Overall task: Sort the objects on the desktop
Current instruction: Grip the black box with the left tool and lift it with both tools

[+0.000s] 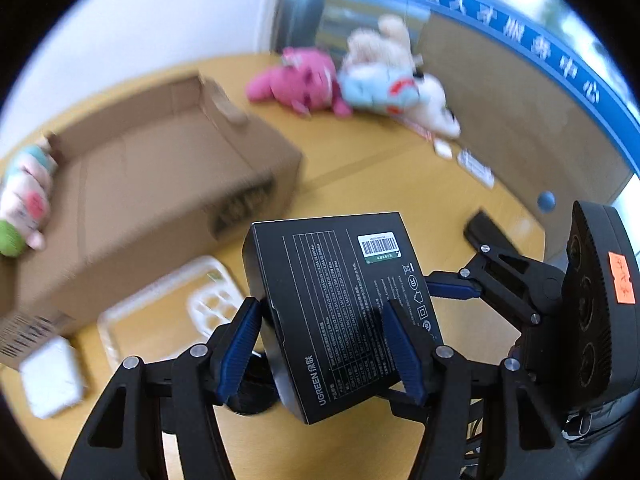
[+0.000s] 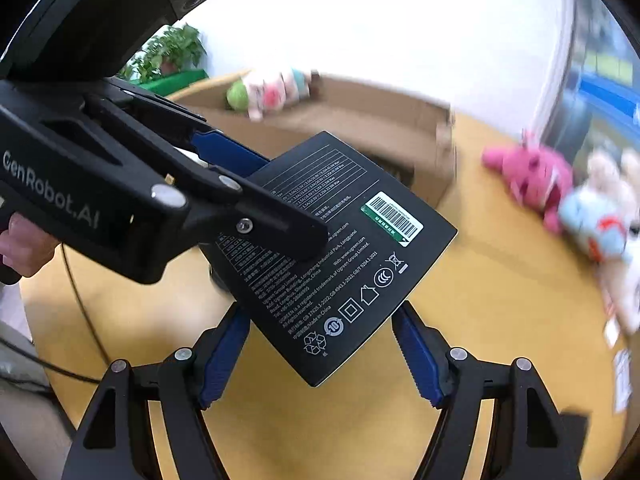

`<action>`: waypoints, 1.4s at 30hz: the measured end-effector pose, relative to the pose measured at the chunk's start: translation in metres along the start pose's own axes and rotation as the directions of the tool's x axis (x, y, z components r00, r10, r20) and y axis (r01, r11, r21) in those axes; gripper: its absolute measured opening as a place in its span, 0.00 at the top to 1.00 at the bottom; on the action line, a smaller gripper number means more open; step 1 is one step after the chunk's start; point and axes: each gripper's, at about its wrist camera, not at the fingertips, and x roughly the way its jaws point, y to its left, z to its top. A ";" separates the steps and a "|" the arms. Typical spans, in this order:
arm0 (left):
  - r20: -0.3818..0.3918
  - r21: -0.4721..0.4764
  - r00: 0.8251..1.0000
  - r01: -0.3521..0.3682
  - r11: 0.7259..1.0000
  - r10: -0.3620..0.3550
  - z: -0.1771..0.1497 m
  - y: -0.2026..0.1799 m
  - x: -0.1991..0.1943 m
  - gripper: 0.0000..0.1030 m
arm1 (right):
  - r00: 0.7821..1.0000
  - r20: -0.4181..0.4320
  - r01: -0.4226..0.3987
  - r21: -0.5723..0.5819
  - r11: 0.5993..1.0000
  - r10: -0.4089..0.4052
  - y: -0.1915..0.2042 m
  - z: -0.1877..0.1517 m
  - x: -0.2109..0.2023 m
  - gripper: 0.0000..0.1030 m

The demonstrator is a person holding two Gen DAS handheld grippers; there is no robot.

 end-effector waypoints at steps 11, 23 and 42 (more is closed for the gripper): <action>0.294 -0.059 0.932 -0.205 0.977 0.213 0.056 0.075 -0.134 0.40 | 0.971 0.236 0.037 -0.268 0.963 0.028 0.039 0.166 -0.017 0.30; 0.392 -0.123 0.868 -0.279 0.952 0.305 0.125 0.156 -0.172 0.40 | 0.947 0.297 -0.011 -0.347 0.938 0.121 0.030 0.303 0.027 0.31; 0.150 -0.224 0.930 -0.299 0.928 0.336 0.203 0.284 0.003 0.40 | 0.979 0.042 -0.184 -0.233 0.955 0.200 -0.053 0.354 0.250 0.31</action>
